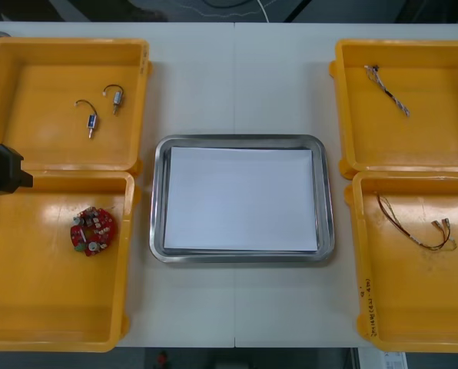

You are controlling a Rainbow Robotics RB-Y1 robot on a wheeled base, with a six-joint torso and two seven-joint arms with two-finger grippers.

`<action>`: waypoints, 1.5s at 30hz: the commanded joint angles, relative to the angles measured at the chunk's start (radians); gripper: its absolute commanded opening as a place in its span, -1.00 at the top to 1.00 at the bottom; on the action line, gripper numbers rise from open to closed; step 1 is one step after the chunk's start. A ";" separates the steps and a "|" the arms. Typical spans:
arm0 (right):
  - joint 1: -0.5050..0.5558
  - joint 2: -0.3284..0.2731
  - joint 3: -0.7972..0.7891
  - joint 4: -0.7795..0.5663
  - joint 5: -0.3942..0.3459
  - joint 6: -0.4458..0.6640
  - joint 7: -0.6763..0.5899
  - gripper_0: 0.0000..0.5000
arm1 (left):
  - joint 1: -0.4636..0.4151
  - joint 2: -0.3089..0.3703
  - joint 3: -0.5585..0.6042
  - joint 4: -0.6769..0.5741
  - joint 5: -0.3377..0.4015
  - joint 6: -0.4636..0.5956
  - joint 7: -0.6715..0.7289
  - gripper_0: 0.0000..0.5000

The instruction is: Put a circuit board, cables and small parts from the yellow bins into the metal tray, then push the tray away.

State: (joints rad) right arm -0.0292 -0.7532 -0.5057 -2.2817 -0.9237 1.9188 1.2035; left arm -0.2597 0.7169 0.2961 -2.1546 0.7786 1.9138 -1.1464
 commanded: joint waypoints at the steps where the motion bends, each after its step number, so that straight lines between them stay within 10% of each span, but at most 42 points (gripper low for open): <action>1: -0.020 -0.040 -0.020 -0.009 -0.006 0.001 -0.019 -1.00 | 0.019 0.041 0.026 -0.028 0.007 0.006 -0.079 -1.00; 45: -0.020 -0.040 -0.020 -0.009 -0.006 0.001 -0.019 -1.00 | 0.019 0.041 0.026 -0.028 0.007 0.006 -0.079 -1.00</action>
State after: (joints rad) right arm -0.0292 -0.7532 -0.5057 -2.2817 -0.9237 1.9188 1.2035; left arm -0.2597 0.7169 0.2961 -2.1546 0.7786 1.9138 -1.1464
